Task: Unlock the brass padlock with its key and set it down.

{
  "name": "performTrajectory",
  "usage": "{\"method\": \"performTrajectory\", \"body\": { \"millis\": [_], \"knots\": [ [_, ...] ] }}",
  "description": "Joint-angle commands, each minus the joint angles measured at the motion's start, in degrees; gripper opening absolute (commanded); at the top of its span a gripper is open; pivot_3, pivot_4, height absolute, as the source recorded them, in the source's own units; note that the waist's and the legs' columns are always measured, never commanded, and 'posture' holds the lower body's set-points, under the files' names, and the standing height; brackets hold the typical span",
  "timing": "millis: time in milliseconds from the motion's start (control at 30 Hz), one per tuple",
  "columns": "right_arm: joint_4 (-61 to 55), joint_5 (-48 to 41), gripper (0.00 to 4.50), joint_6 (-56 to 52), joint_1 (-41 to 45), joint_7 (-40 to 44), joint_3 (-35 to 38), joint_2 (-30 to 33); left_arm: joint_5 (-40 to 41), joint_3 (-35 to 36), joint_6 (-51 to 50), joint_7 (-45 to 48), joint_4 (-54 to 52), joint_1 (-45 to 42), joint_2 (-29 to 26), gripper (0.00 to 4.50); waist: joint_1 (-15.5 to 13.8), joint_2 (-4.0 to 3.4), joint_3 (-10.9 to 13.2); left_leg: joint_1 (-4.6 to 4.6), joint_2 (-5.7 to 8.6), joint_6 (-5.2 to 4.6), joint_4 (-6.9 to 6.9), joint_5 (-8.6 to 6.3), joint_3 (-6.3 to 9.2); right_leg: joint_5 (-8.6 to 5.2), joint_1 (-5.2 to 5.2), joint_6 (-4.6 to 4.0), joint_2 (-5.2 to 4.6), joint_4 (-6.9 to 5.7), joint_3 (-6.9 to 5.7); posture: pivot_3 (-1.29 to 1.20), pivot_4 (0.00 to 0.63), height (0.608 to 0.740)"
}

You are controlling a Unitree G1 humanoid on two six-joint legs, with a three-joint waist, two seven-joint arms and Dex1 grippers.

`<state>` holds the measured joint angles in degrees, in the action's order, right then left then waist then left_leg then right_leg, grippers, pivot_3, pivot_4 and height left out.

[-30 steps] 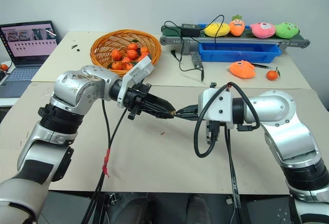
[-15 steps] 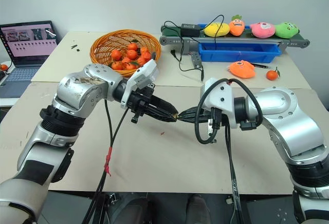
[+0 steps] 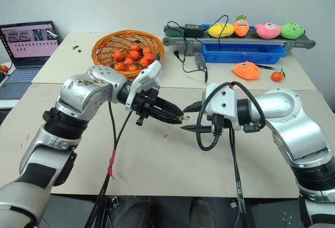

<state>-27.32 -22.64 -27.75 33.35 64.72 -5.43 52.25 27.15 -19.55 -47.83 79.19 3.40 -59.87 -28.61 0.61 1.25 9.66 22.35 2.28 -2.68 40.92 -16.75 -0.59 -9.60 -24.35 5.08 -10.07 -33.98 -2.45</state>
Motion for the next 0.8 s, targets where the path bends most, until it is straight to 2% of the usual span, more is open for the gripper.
{"method": "performTrajectory", "body": {
  "millis": [33,233,500,800],
  "knots": [
    [-0.19,1.88,3.16,4.73,1.05,-0.08,1.56,0.18,1.05,2.09,-0.51,-0.45,-0.11,-1.62,0.25,0.81,0.01,0.00,0.00,0.00,0.00,0.00,0.00,0.00,0.00,0.00,0.00,0.00,0.00,0.00,0.00,0.00,0.150,0.740],
    [1.66,3.42,3.16,9.75,1.31,-0.68,2.94,-0.25,2.42,3.40,-3.52,-1.36,1.00,-1.93,0.81,0.81,0.01,0.00,0.00,0.00,0.00,0.01,0.00,0.00,0.00,0.00,0.00,0.00,0.00,0.00,0.00,0.00,0.150,0.740],
    [1.80,3.77,3.16,12.20,0.52,-2.74,4.14,-1.73,8.95,10.74,-16.73,-6.12,9.14,-5.09,3.96,0.81,0.07,0.00,0.00,0.00,0.00,0.01,0.00,0.01,0.00,0.00,-0.01,0.00,0.00,0.00,0.00,0.00,0.150,0.740],
    [0.45,3.02,3.16,11.51,0.15,-4.93,4.60,-3.15,9.93,11.40,-19.02,-7.54,10.75,-5.26,3.94,0.81,0.07,0.00,0.00,0.00,0.01,0.03,0.00,0.02,0.00,0.00,0.00,0.00,0.00,-0.01,0.00,0.00,0.150,0.740]
  ]
}}
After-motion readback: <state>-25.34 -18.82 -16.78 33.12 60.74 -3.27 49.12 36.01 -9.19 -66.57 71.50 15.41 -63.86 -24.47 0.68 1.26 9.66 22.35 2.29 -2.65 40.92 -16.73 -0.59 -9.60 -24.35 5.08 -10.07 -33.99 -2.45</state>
